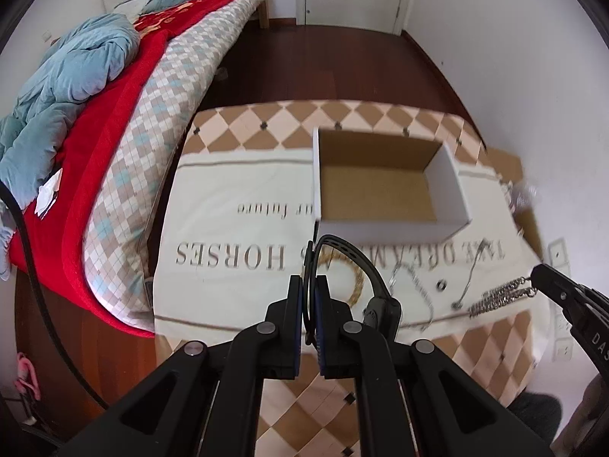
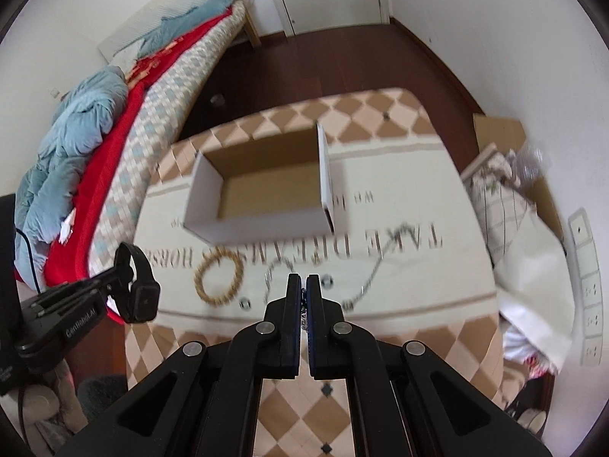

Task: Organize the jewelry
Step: 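Carry the band and bracelet into the white box while both tools open to release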

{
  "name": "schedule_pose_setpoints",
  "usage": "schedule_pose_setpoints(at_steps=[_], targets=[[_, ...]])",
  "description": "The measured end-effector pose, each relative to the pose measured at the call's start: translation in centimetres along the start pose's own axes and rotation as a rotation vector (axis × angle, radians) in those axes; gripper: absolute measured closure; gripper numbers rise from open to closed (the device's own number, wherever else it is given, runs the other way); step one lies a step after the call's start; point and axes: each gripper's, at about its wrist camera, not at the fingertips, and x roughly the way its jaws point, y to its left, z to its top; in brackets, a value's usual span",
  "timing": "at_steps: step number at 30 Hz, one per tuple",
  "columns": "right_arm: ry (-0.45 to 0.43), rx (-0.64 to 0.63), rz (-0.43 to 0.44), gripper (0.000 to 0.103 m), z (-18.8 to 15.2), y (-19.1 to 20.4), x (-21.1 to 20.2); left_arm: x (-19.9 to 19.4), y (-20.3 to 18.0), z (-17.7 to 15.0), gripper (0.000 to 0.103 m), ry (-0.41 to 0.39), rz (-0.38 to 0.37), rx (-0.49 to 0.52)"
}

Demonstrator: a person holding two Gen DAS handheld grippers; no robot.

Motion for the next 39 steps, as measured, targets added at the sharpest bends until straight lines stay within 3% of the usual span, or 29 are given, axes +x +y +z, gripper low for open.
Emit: schedule_pose_setpoints(at_steps=[10,19,29,36,38,39], targets=[[-0.057,-0.043,0.021,0.100,8.0,1.8,-0.4,0.3,-0.6,5.9,0.100,-0.025,-0.063,-0.042],[0.034,-0.044,0.051,0.100,12.8,2.4,5.7,6.5,-1.6,10.9,0.100,0.115,-0.170,-0.038],[0.152,-0.029,0.050,0.100,14.1,1.1,13.5,13.6,-1.8,13.2,0.098,0.250,-0.180,-0.028],[0.230,-0.015,0.083,0.099,14.4,0.8,15.1,13.9,-2.2,13.8,0.082,0.260,-0.163,-0.030],[0.231,-0.016,0.073,0.099,14.4,0.7,14.9,13.3,-2.1,14.2,0.062,0.236,-0.158,-0.031],[0.231,-0.016,0.072,0.099,14.4,0.7,14.7,13.0,-2.0,14.5,0.037,0.229,-0.149,-0.033]])
